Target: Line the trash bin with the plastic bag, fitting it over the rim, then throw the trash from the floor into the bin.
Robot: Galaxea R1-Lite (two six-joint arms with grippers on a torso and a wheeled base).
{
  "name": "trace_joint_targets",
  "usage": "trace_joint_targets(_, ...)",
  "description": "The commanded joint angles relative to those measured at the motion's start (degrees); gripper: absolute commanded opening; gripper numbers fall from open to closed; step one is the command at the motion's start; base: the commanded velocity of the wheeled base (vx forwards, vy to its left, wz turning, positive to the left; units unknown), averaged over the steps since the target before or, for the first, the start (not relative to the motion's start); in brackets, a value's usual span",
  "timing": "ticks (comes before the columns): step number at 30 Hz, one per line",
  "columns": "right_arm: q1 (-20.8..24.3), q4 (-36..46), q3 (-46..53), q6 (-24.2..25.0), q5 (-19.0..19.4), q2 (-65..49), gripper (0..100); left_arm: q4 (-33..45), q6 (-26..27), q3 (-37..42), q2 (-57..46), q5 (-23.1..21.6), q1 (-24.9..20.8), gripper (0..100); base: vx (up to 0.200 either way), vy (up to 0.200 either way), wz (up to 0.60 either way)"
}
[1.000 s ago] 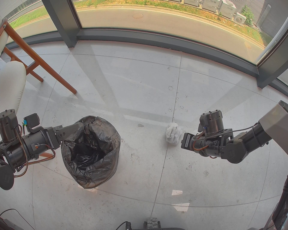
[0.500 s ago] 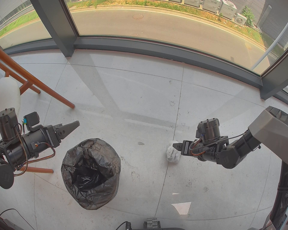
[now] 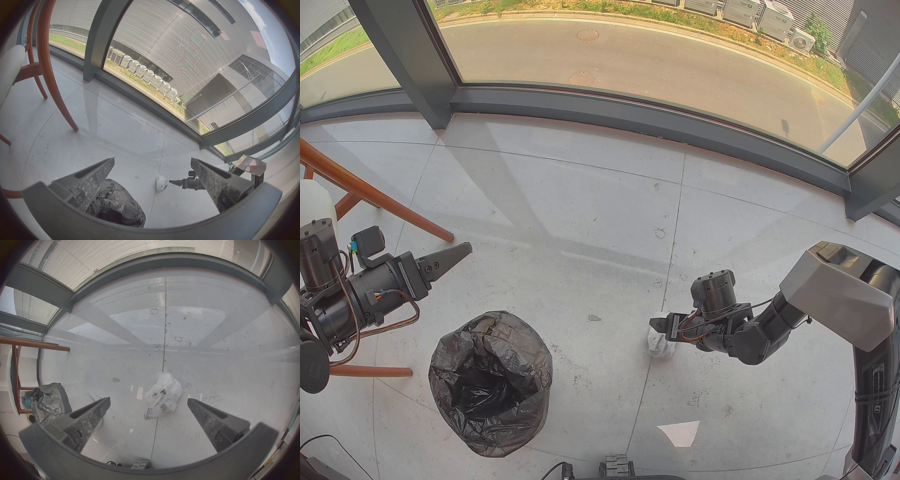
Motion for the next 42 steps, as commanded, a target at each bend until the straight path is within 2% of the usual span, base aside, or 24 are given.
trace_joint_targets(1,0.3,-0.1,-1.8,0.1,-0.6,3.9,100,0.0,0.0,0.0,-0.1,0.0,0.0,100,0.0,0.0,0.0)
trace_joint_targets(11,0.8,-0.2,-6.8,0.2,-1.3,8.5,100,0.1,0.0,-0.5,0.0,0.7,0.0,100,0.0,0.0,0.0)
trace_joint_targets(16,1.2,-0.2,-9.0,0.2,-2.1,10.8,100,0.0,-0.1,-1.3,0.4,4.8,-0.3,100,0.0,0.0,0.0)
trace_joint_targets(26,1.1,-3.7,-10.2,0.0,-2.3,12.9,100,0.0,-0.3,-1.3,0.4,4.9,-0.4,100,0.0,0.0,0.0)
trace_joint_targets(41,0.8,-3.3,-9.9,0.5,-2.1,12.9,100,0.0,-0.3,-1.4,0.4,4.9,-0.4,100,0.0,0.0,0.0)
trace_joint_targets(42,0.8,-3.3,-9.9,0.5,-2.1,12.8,0,0.0,-0.3,-1.4,0.5,4.9,-0.4,100,0.0,0.0,0.0)
